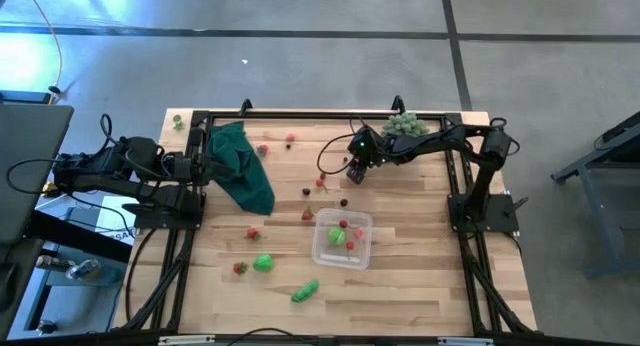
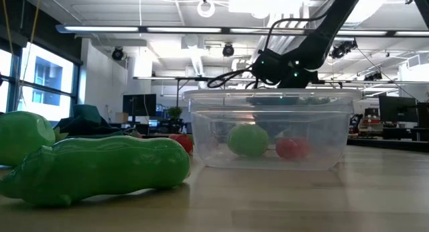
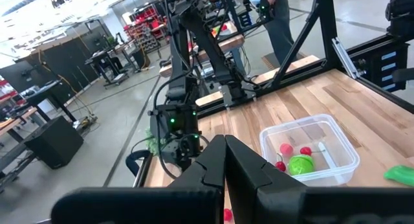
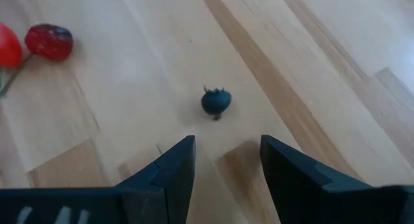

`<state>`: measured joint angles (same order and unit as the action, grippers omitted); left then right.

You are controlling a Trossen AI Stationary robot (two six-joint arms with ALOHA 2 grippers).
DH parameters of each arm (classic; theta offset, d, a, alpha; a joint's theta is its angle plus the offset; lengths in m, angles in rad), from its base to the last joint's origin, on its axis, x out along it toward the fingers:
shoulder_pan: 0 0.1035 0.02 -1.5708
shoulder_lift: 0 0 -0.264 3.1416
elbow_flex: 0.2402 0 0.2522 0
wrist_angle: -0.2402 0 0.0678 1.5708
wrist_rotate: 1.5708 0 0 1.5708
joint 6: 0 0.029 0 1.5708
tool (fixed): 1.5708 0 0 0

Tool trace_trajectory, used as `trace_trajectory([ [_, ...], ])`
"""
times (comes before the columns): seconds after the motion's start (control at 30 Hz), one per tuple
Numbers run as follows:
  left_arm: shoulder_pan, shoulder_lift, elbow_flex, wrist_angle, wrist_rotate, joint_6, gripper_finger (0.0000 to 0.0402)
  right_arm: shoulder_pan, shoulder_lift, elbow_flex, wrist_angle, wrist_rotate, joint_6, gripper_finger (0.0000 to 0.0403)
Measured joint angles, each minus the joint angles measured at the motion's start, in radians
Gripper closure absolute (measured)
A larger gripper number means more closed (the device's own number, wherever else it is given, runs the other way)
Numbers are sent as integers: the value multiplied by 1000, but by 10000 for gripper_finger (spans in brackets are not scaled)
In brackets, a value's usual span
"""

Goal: Pick and placing Produce into tupperware
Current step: Put the right blueberry into the container

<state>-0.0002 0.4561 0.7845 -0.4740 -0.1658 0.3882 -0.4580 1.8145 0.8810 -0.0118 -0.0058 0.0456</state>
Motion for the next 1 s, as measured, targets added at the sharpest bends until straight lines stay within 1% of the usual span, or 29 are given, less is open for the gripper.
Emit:
trace_trajectory([
  [0.1, 0, 0, 0, 0, 0, 0, 401, 0, 0, 0, 36, -3, -23, 238],
  [0.23, 0, 0, 0, 0, 0, 0, 401, -4, 0, 0, 39, -3, -29, 238],
  [0.47, 0, 0, 0, 0, 0, 0, 401, -7, 2, 0, 47, -29, -93, 238],
  [0.6, 0, 0, 0, 0, 0, 0, 401, -9, 31, 2, 91, -49, -94, 238],
  [0.67, 0, 0, 0, 0, 0, 0, 401, -9, 50, 22, 65, -54, -83, 238],
  [0.73, 0, 0, 0, 0, 0, 0, 401, -8, 59, 38, 28, -32, -80, 238],
  [0.9, 0, 0, 0, 0, 0, 0, 401, -5, 64, 58, 30, -10, -108, 238],
  [1.0, 0, 0, 0, 0, 0, 0, 401, -6, 68, 72, 28, 36, -128, 238],
])
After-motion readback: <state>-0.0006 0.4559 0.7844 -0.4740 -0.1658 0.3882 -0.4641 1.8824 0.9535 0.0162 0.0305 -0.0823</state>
